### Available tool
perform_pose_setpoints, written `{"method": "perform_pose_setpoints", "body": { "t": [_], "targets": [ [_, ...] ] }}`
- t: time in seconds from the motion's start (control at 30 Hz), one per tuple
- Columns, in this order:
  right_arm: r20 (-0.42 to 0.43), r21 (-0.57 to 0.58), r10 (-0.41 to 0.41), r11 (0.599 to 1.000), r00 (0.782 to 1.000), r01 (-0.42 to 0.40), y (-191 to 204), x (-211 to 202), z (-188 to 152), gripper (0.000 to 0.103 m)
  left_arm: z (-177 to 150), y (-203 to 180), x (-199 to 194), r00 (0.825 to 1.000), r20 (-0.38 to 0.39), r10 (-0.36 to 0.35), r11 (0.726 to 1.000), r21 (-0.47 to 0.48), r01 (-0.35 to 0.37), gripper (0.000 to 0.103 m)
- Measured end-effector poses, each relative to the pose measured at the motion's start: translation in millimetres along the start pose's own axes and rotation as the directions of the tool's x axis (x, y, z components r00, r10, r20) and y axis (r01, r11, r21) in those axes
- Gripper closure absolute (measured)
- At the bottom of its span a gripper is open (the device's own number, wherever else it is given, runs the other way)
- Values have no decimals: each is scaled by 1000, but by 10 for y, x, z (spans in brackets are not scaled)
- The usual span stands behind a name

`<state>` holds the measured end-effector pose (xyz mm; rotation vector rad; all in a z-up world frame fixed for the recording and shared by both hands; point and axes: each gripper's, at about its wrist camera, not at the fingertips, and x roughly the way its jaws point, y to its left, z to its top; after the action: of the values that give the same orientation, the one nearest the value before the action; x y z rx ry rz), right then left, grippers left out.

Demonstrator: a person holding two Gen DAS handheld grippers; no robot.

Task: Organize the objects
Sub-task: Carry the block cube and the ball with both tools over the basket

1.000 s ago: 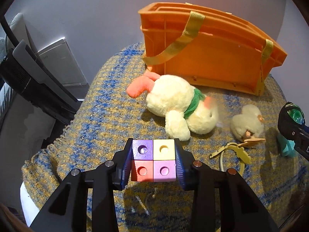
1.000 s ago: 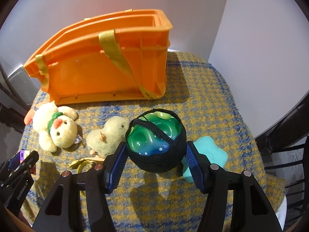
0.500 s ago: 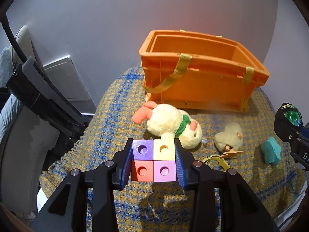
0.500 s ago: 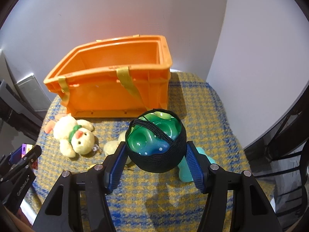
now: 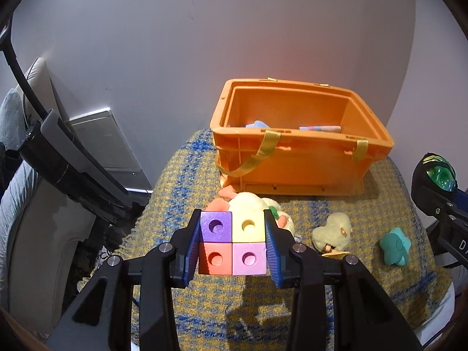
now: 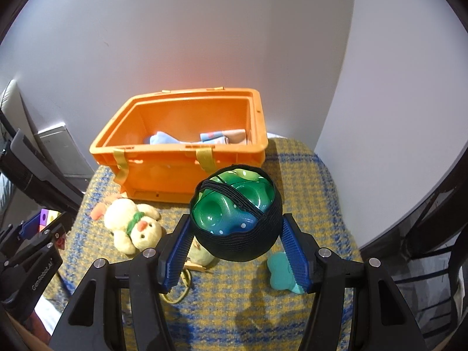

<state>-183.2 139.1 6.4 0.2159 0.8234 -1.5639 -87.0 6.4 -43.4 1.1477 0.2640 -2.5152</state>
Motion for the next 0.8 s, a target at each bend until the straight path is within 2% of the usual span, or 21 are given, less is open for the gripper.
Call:
{"method": "perform_pose_setpoints", "body": {
  "t": [0.47, 0.8],
  "targets": [
    [39, -22, 43, 999, 998, -43, 59, -91, 487, 43, 514, -9, -106, 999, 35, -24, 999, 25, 23, 65],
    [58, -43, 62, 997, 996, -59, 139, -2, 830, 43, 949, -20, -8, 998, 52, -43, 999, 33, 42, 65]
  ]
}}
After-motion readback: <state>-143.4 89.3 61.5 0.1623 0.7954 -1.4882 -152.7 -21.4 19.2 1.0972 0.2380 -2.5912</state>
